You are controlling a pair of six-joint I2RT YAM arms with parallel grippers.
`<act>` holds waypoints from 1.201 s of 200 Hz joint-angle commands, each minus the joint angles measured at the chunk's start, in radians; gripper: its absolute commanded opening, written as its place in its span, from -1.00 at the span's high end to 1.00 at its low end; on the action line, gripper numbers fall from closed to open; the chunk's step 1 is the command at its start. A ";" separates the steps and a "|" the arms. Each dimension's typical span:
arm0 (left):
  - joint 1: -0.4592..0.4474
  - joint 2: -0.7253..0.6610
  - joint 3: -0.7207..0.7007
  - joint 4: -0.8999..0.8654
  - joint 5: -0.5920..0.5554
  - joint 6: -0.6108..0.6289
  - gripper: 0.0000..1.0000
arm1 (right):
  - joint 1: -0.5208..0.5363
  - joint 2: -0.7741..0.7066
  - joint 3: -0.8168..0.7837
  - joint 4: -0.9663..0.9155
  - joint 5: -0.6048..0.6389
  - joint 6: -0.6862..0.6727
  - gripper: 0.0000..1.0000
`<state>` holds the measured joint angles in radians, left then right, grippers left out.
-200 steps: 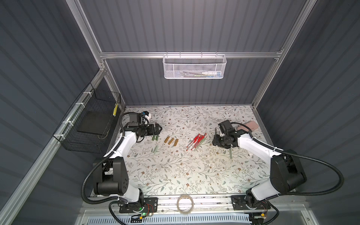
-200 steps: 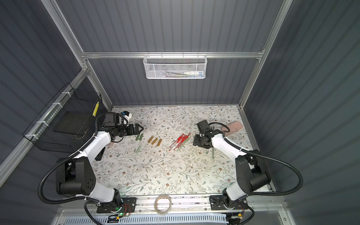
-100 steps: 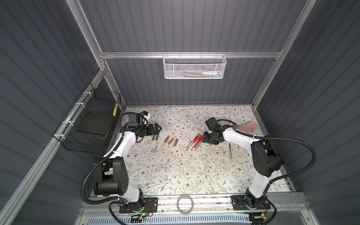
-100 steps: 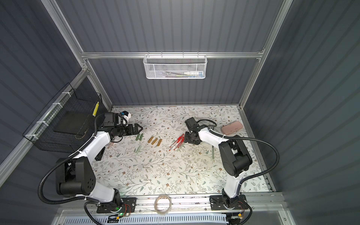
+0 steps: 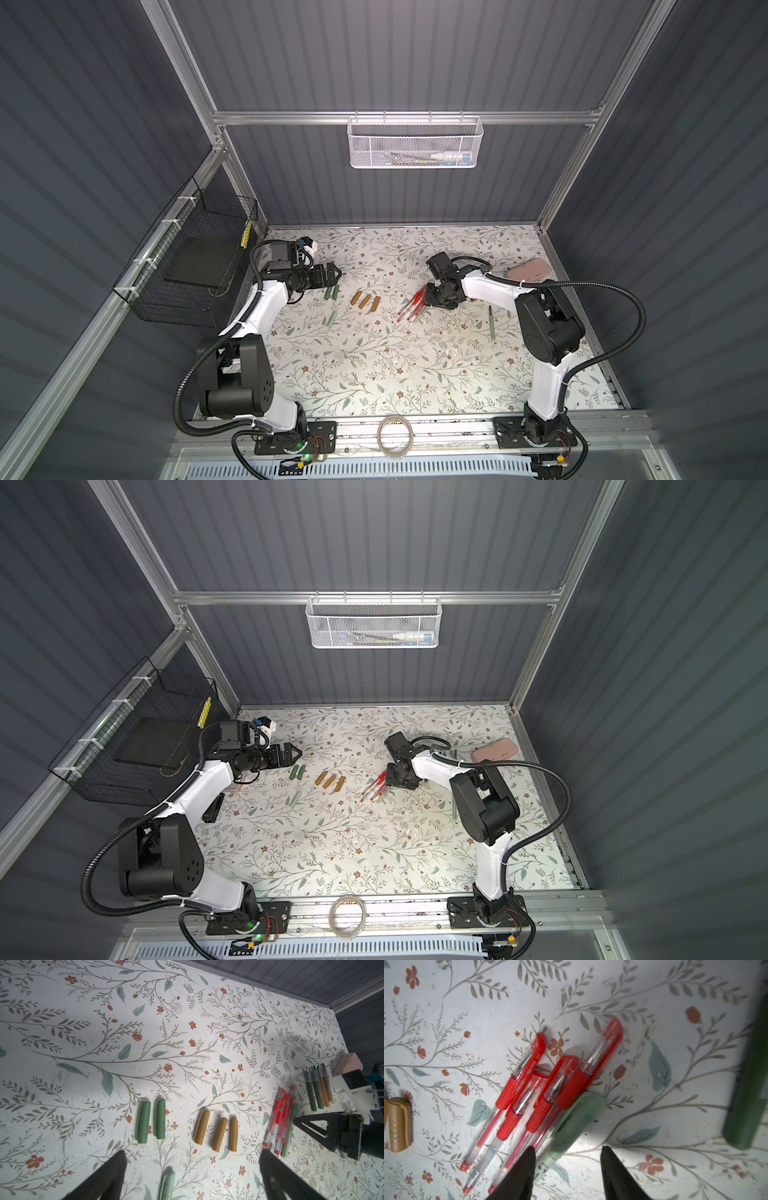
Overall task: Remove pen caps from pens
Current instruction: Rotate the pen at the center of the table.
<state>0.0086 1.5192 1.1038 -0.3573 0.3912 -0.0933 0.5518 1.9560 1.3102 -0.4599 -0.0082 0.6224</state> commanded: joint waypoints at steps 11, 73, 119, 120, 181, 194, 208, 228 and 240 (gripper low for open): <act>0.007 0.020 0.008 -0.002 0.027 -0.022 -0.99 | 0.018 0.039 0.033 -0.034 0.002 0.005 -0.04; 0.008 0.010 0.005 -0.002 0.024 -0.019 -0.99 | 0.029 0.000 -0.030 -0.049 0.040 -0.004 0.12; 0.008 0.018 0.010 -0.002 0.027 -0.025 -0.99 | 0.031 -0.045 -0.106 -0.046 0.051 -0.002 0.20; 0.008 0.018 0.009 -0.002 0.028 -0.025 -1.00 | 0.032 -0.046 -0.108 -0.045 0.052 -0.003 0.20; 0.008 0.024 0.000 0.014 0.033 -0.031 -1.00 | 0.038 -0.051 -0.113 -0.066 0.075 -0.015 0.25; 0.008 0.024 0.001 0.012 0.034 -0.032 -0.99 | 0.041 -0.032 -0.088 -0.092 0.075 -0.017 0.25; 0.009 0.021 0.003 0.008 0.034 -0.032 -1.00 | 0.052 -0.022 -0.074 -0.108 0.086 -0.025 0.24; 0.008 0.018 -0.005 0.017 0.033 -0.030 -1.00 | 0.054 -0.012 -0.070 -0.122 0.097 -0.033 0.25; 0.010 0.022 -0.002 0.014 0.036 -0.030 -1.00 | 0.055 -0.012 -0.066 -0.145 0.099 -0.037 0.27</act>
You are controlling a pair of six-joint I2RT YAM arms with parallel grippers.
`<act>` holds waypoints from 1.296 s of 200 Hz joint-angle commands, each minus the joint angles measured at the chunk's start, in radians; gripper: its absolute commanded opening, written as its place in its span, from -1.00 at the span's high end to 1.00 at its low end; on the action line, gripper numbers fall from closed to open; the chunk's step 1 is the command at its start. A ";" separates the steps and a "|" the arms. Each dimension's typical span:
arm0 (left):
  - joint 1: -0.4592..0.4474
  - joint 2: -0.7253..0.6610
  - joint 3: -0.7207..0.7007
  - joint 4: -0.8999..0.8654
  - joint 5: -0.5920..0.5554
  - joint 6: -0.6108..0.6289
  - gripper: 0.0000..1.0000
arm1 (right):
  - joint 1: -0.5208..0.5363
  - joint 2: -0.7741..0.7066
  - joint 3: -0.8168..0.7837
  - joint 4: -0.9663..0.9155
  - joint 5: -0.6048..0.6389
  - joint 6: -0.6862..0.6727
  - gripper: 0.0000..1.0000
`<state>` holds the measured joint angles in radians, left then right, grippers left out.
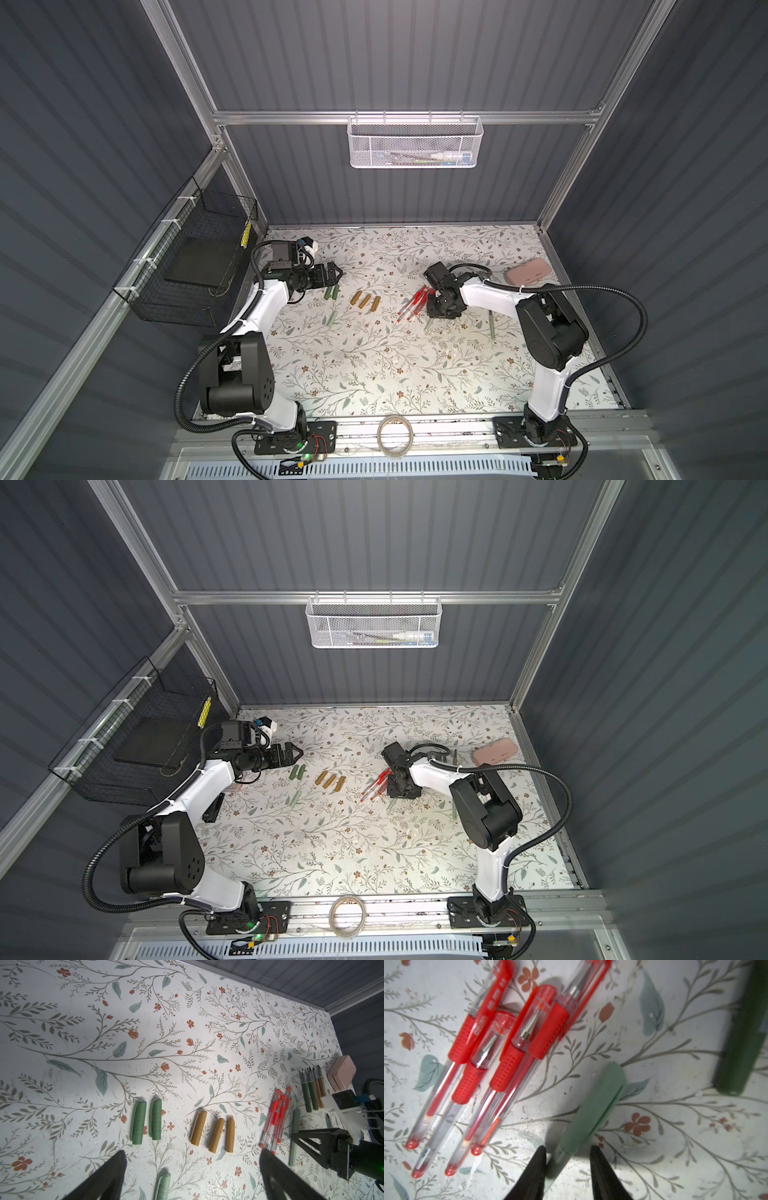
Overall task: Remove pen caps from pens
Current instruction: Rotate the pen at the center of the table, then pick up the pen from the center of the table.
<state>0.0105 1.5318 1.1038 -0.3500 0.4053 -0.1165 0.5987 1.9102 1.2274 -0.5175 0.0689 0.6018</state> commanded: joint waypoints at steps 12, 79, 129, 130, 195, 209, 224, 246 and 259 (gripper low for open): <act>0.007 0.011 0.004 0.000 0.022 -0.009 -0.99 | 0.012 0.018 0.006 -0.098 0.028 -0.022 0.30; 0.008 0.018 0.001 0.012 0.027 -0.014 -1.00 | 0.014 -0.038 -0.083 -0.100 0.042 -0.047 0.41; 0.008 0.004 -0.001 0.011 0.028 -0.012 -0.99 | 0.016 -0.009 -0.080 -0.082 0.011 -0.051 0.55; 0.008 0.004 -0.003 0.011 0.028 -0.012 -0.99 | 0.015 -0.009 -0.080 -0.083 0.011 -0.051 0.56; 0.011 -0.007 -0.007 0.029 0.123 -0.038 -1.00 | 0.019 -0.037 -0.075 -0.097 0.049 -0.069 0.84; 0.011 -0.013 -0.028 0.075 0.220 -0.084 -1.00 | 0.018 -0.057 -0.083 -0.084 0.052 -0.073 0.86; 0.011 -0.011 -0.046 0.132 0.302 -0.154 -0.99 | 0.018 -0.073 -0.076 -0.089 0.064 -0.077 0.88; 0.010 -0.001 0.004 0.138 0.361 -0.224 -0.97 | 0.020 -0.117 -0.078 -0.093 0.062 -0.076 0.90; 0.004 0.018 0.029 0.176 0.403 -0.265 -0.96 | 0.019 -0.150 -0.089 -0.073 0.059 -0.078 0.93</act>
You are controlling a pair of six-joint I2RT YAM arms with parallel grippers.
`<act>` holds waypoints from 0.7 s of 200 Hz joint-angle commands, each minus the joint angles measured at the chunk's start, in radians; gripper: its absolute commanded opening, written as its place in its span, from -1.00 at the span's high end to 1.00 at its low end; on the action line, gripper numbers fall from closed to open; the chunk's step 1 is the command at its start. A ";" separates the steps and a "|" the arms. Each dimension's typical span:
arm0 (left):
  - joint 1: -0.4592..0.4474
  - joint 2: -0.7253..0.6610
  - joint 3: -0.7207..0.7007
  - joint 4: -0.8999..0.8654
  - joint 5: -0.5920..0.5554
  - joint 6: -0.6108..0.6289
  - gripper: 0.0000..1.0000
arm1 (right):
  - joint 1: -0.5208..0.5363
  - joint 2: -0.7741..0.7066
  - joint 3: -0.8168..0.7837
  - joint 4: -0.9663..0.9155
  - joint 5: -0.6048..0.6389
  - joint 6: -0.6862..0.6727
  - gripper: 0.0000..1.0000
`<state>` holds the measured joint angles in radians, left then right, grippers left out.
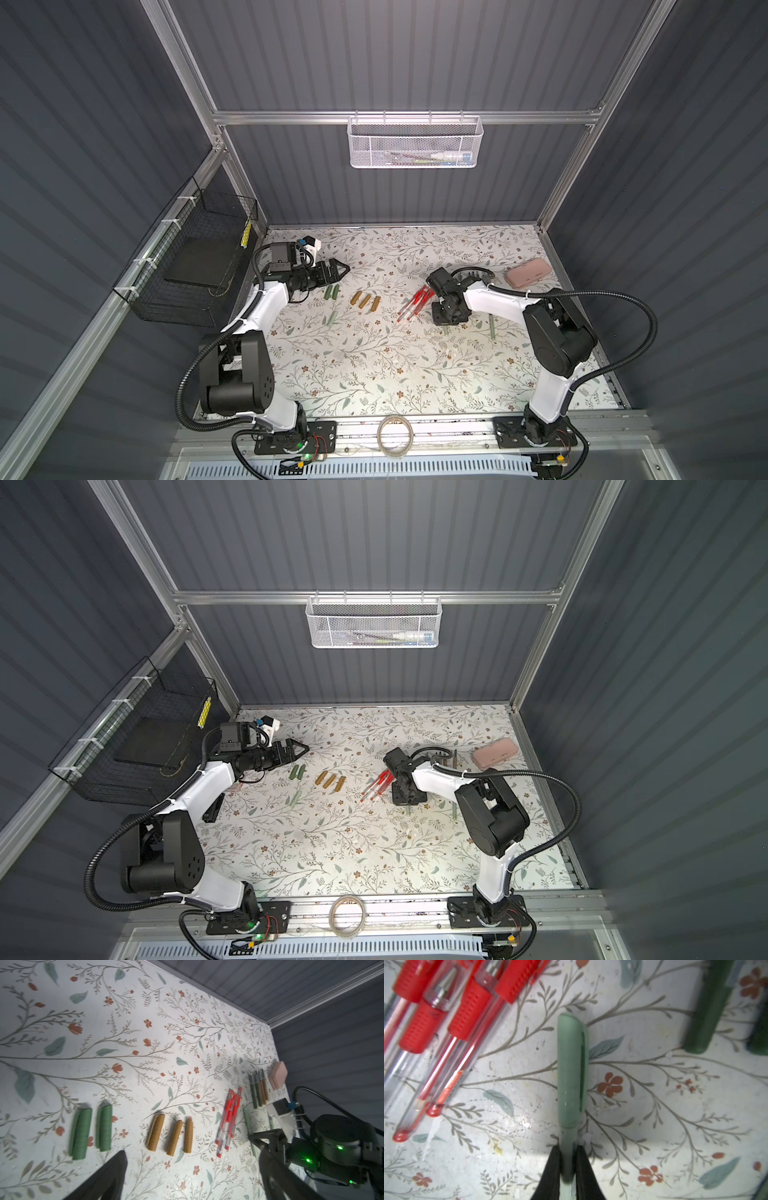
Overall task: Remove pen caps from pens
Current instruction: Pick up the pen from the center of the table.
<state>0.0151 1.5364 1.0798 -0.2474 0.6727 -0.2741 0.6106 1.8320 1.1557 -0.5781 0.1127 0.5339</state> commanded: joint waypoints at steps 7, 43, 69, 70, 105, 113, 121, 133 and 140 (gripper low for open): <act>-0.005 0.023 0.060 0.113 0.149 -0.134 -0.96 | 0.009 -0.087 -0.018 -0.008 0.011 -0.013 0.94; -0.083 0.082 0.078 0.208 0.143 -0.217 -0.97 | 0.019 -0.167 -0.019 0.005 0.018 -0.021 0.96; -0.124 0.082 -0.050 0.550 0.242 -0.383 -0.98 | 0.030 -0.218 -0.037 0.046 0.011 -0.011 1.00; -0.125 0.083 -0.053 0.563 0.244 -0.390 -0.98 | 0.031 -0.219 -0.037 0.047 0.010 -0.010 1.00; -0.167 0.114 -0.130 0.718 0.255 -0.460 -0.98 | 0.072 -0.230 -0.021 0.081 0.014 -0.002 1.00; -0.181 0.117 -0.133 0.710 0.255 -0.440 -0.97 | 0.080 -0.227 -0.010 0.081 0.013 0.004 1.00; -0.191 0.118 -0.133 0.696 0.254 -0.419 -0.98 | 0.089 -0.224 -0.001 0.086 0.014 0.013 1.00; -0.199 0.121 -0.135 0.676 0.254 -0.399 -0.98 | 0.110 -0.222 0.005 0.109 0.006 0.020 1.00; -0.203 0.123 -0.140 0.676 0.251 -0.392 -0.98 | 0.121 -0.220 0.005 0.126 0.003 0.023 1.00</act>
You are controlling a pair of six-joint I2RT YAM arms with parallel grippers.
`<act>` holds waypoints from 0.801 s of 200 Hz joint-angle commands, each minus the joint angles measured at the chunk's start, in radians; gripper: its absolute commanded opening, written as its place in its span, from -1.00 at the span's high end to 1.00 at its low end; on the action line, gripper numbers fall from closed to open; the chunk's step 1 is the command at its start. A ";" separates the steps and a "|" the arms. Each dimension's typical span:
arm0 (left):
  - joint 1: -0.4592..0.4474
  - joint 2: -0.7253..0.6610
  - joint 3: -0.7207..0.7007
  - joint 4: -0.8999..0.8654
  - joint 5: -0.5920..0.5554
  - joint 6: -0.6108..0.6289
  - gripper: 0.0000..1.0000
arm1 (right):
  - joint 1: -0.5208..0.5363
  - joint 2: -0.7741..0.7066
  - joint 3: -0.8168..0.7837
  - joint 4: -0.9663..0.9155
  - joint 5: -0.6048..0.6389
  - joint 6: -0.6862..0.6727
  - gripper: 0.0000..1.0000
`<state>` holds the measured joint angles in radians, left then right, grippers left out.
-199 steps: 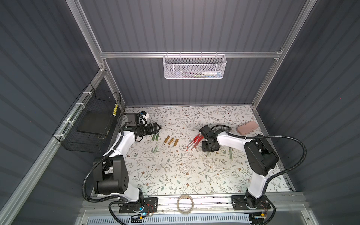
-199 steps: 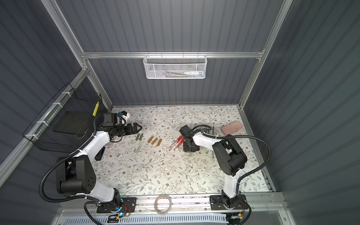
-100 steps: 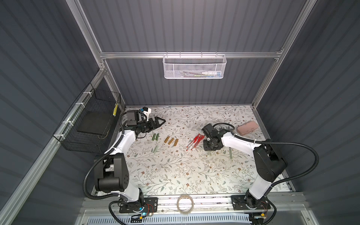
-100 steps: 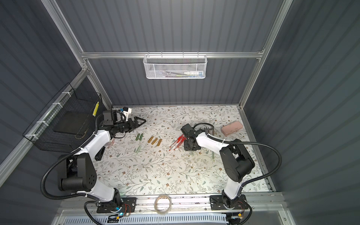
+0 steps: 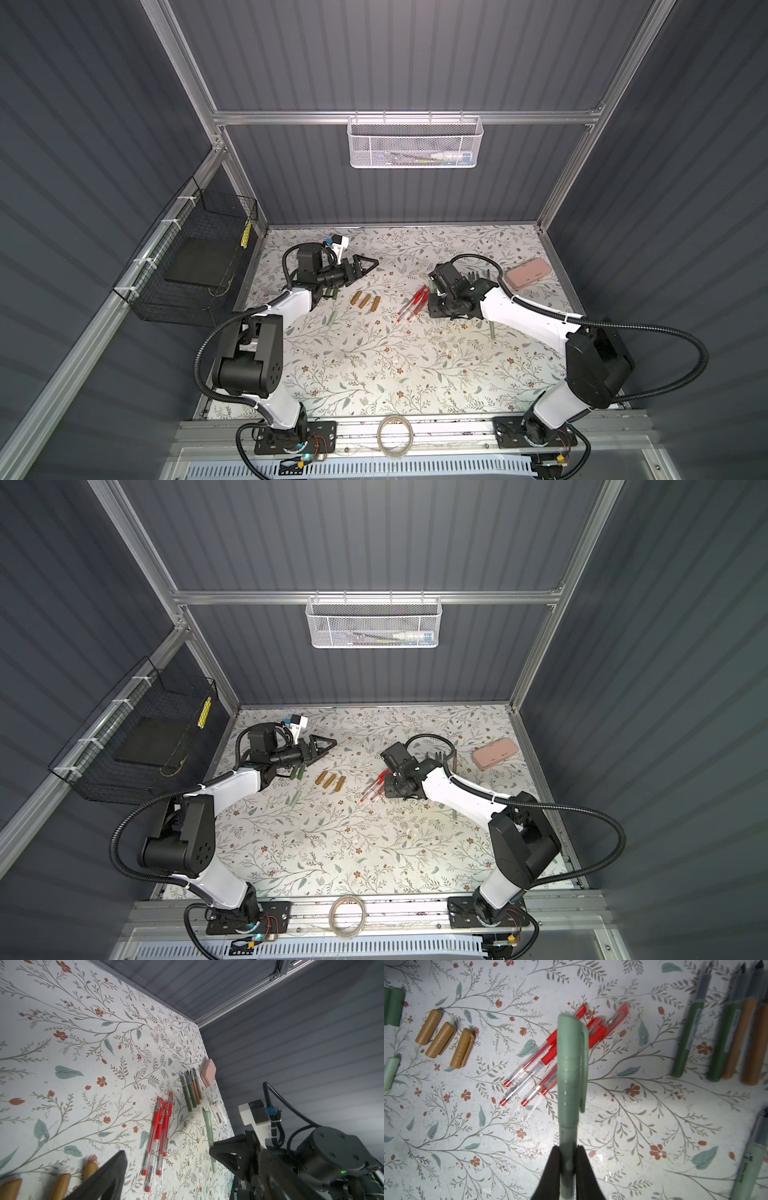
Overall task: Remove pen caps from pens
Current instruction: Pick up the pen from the center of the table, then open the pen cap on the pen.
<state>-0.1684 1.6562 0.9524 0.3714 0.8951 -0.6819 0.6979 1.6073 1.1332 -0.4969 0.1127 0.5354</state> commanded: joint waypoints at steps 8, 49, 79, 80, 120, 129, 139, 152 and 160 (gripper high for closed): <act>-0.025 0.005 -0.018 0.058 0.027 0.024 -0.97 | 0.042 0.011 0.035 0.053 0.003 0.026 1.00; -0.076 0.008 -0.001 -0.060 0.010 0.146 -0.97 | 0.080 0.044 0.082 0.084 -0.019 0.021 1.00; -0.086 0.002 -0.020 -0.051 0.013 0.152 -0.95 | 0.093 0.061 0.110 0.132 -0.067 0.016 1.00; -0.086 0.002 -0.020 -0.051 0.013 0.152 -0.95 | 0.094 0.062 0.111 0.135 -0.068 0.016 1.00; -0.109 0.011 -0.032 -0.039 0.002 0.145 -0.93 | 0.105 0.080 0.137 0.166 -0.098 0.009 1.00; -0.116 0.013 -0.031 -0.037 0.002 0.140 -0.93 | 0.110 0.081 0.139 0.172 -0.099 0.004 1.00; -0.127 0.015 -0.034 -0.033 0.001 0.140 -0.93 | 0.115 0.082 0.138 0.184 -0.098 0.000 1.00; -0.141 0.020 -0.032 -0.031 0.002 0.143 -0.93 | 0.118 0.087 0.144 0.187 -0.102 -0.003 1.00; -0.147 0.023 -0.027 -0.036 0.002 0.143 -0.93 | 0.118 0.089 0.150 0.182 -0.103 -0.003 1.00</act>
<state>-0.2905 1.6608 0.9325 0.3367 0.8909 -0.5568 0.8070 1.6772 1.2514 -0.3283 0.0254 0.5449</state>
